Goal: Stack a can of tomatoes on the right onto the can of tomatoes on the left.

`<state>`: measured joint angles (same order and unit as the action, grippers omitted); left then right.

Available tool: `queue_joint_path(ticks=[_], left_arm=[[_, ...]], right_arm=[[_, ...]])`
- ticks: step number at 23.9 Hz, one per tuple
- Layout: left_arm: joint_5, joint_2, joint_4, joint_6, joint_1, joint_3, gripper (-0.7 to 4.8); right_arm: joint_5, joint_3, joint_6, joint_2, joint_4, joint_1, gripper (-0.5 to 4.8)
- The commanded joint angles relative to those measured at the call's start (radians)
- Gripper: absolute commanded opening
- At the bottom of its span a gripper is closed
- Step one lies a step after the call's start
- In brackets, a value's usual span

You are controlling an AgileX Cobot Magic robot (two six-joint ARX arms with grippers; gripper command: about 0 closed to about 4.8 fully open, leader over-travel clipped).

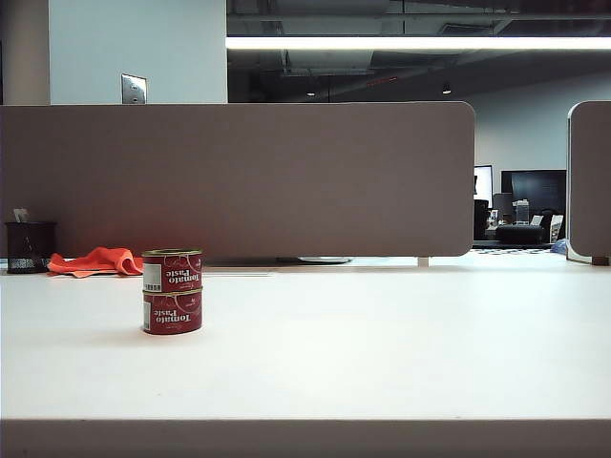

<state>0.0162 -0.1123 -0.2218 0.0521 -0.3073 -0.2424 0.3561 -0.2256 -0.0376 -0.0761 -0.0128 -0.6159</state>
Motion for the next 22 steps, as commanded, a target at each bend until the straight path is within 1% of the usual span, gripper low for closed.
queue_joint_path(ticks=[1,4,9,11,14,16,19,22], left_arm=[[0.006,-0.001,0.154,-0.001,0.002,0.095,-0.05],[0.006,0.000,0.206,-0.023,0.002,0.160,-0.05],[0.005,0.000,0.216,-0.050,0.002,0.196,-0.05],[0.006,0.000,0.207,-0.052,0.002,0.198,-0.05],[0.002,0.000,0.208,-0.052,0.002,0.203,-0.05],[-0.013,0.000,0.213,-0.052,0.002,0.216,-0.05],[-0.013,0.000,0.196,-0.045,0.002,0.236,-0.05],[-0.013,0.000,0.210,-0.041,0.002,0.236,-0.05]], right_arm=[[0.016,0.090,0.004,-0.006,0.097,0.002,-0.05],[0.046,0.155,0.004,-0.006,0.109,0.002,-0.05],[0.045,0.224,0.004,-0.006,0.134,0.002,-0.05],[0.031,0.224,-0.001,-0.006,0.092,0.002,-0.05],[0.003,0.224,-0.016,-0.006,0.085,0.001,-0.05],[0.003,0.224,-0.016,-0.006,0.085,0.001,-0.05],[0.004,0.224,-0.015,-0.006,0.084,0.001,-0.05],[0.004,0.224,-0.015,-0.006,0.084,0.001,-0.05]])
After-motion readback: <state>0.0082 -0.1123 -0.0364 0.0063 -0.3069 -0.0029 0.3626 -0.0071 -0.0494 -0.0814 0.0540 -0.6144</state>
